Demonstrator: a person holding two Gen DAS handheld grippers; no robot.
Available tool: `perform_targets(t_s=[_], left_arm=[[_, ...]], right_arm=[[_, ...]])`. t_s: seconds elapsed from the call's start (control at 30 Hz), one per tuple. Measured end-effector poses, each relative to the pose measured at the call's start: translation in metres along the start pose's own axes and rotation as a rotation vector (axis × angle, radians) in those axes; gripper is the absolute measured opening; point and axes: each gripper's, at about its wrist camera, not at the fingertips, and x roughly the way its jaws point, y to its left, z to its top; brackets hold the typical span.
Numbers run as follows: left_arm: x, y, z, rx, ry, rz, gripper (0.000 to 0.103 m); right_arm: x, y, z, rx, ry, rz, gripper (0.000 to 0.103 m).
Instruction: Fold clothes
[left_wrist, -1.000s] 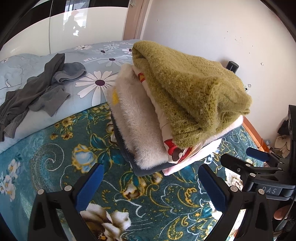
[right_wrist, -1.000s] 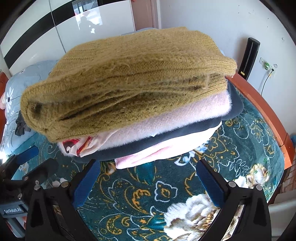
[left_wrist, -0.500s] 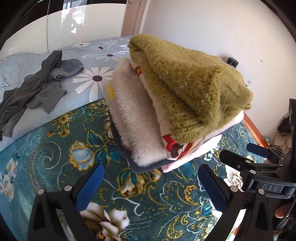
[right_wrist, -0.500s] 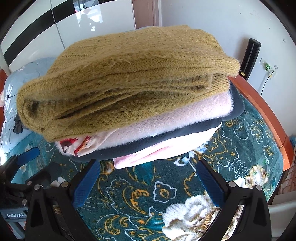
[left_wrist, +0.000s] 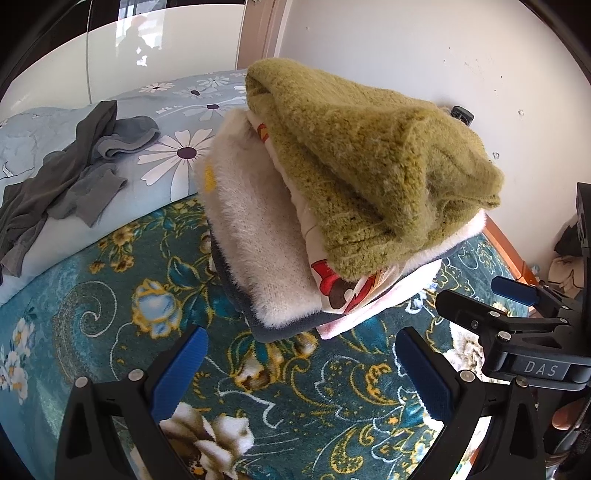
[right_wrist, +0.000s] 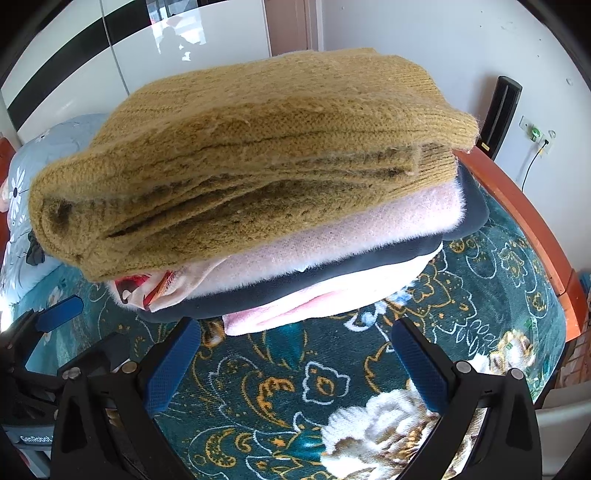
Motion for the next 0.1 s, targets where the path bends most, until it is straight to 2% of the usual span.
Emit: perform_targets(t_s=[0.1], left_arm=[[0.0, -0.0009, -0.0005, -0.002, -0.002, -0.001, 0.103]], right_arm=[[0.0001, -0.0004, 0.0005, 0.001, 0.0, 0.0, 0.103]])
